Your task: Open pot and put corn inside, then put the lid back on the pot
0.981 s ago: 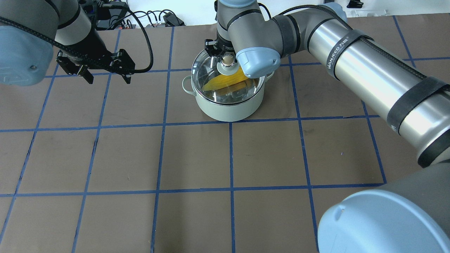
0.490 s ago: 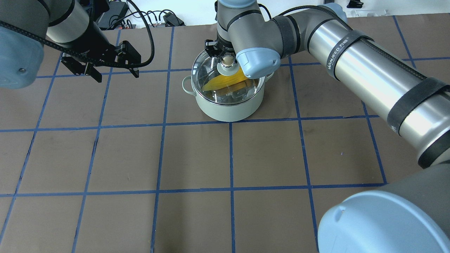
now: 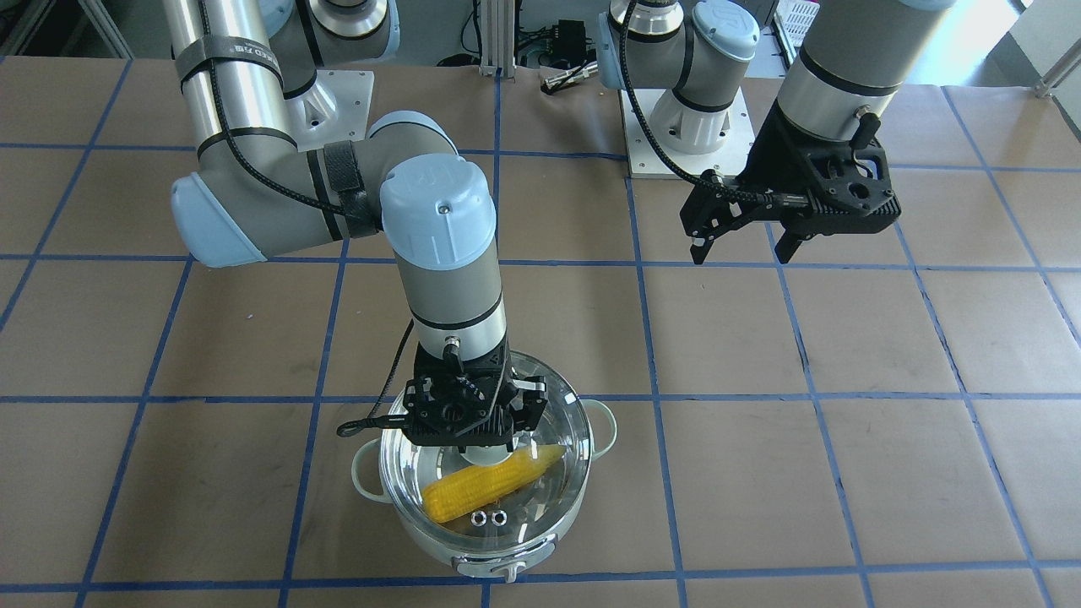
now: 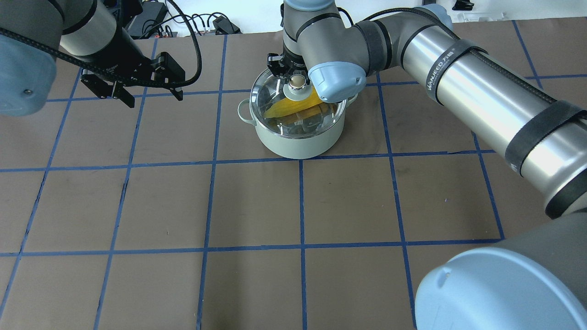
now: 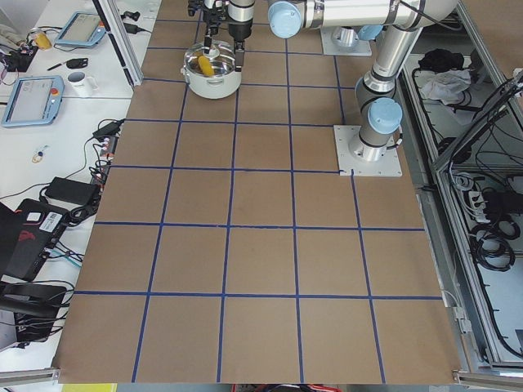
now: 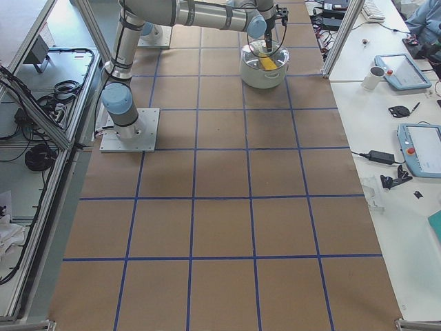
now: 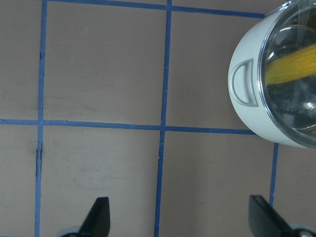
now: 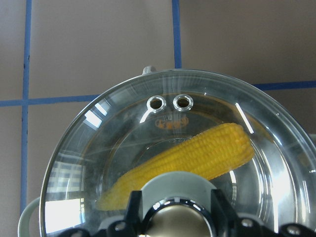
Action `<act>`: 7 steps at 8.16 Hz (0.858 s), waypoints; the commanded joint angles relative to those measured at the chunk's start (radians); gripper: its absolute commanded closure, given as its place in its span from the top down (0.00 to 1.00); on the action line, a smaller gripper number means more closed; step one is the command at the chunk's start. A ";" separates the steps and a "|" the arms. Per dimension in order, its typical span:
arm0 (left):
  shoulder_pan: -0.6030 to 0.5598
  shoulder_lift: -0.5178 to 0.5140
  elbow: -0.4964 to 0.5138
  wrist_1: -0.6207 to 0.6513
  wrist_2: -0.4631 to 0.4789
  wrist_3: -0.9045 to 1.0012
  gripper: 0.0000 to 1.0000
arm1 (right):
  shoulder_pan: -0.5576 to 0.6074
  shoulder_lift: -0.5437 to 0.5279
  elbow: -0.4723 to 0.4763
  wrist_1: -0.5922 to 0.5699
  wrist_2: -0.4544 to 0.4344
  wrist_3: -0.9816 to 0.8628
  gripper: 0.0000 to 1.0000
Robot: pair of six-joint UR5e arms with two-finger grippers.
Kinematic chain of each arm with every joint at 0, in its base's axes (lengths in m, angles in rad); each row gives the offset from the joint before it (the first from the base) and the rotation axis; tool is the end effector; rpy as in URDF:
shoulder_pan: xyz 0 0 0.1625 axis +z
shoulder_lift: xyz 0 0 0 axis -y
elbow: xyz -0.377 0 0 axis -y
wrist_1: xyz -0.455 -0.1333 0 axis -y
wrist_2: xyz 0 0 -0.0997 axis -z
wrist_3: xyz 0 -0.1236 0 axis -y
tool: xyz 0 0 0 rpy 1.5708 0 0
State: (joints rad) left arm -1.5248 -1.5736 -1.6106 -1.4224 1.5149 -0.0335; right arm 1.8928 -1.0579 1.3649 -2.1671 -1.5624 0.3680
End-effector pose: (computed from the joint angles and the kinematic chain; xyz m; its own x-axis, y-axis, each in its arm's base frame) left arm -0.1139 -0.5737 0.4079 -0.9956 -0.0733 0.0591 -0.0791 0.9915 -0.1037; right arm 0.3646 -0.6685 0.2635 -0.9935 0.0297 -0.1101 0.0580 0.9630 -0.2633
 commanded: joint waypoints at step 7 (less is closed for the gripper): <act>0.003 -0.002 -0.002 0.000 0.001 0.001 1.00 | -0.050 -0.168 0.025 0.191 -0.004 -0.078 1.00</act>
State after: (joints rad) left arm -1.5225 -1.5747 -1.6118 -1.4229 1.5156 -0.0326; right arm 1.8841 -1.1010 1.3681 -2.1403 -1.5583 0.3388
